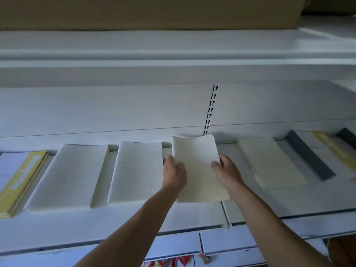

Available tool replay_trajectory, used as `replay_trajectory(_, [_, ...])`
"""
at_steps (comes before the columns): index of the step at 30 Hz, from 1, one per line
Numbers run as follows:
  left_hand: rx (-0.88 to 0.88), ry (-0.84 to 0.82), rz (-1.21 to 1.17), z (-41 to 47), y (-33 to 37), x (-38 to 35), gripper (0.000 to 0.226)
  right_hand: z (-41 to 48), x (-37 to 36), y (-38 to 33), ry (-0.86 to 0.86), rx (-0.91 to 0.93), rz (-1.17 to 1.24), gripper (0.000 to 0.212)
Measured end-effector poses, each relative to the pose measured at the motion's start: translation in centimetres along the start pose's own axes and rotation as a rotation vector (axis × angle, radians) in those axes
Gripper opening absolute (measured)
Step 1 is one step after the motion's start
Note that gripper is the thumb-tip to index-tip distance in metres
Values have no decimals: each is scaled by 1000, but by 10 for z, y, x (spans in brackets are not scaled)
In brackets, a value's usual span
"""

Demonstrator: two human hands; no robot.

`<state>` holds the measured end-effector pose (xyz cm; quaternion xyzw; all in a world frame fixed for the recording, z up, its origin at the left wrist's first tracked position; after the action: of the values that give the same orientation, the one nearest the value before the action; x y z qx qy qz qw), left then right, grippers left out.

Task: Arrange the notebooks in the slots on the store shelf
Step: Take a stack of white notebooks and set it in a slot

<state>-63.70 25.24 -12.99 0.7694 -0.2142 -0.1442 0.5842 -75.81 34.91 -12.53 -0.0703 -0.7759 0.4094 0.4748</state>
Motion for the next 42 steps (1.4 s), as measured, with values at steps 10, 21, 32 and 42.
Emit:
replay_trajectory(10, [91, -64, -281, -2, -7, 8, 25, 15, -5, 29, -165, 72, 148, 50])
replay_trajectory(21, [105, -135, -228, -3, -17, 2, 53, 19, -5, 17, -154, 130, 91, 60])
replay_trajectory(32, [82, -86, -277, 1, -26, -6, 59, 23, -7, 26, -192, 117, 195, 61])
replay_trajectory(42, [110, -100, -266, -7, -16, -7, 57, 30, -10, 36, -227, 102, 226, 79])
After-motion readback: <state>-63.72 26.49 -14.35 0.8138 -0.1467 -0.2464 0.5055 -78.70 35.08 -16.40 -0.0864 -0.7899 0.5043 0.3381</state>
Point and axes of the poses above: each hand's wrist, its own z-axis towards the middle knuckle, its own x-axis out of the back of the hand, y = z × x, the point moved 1 cm from there along z, towards the middle knuckle, and after that the axes turned 14 degrees about -z, right-handed, at the moved point
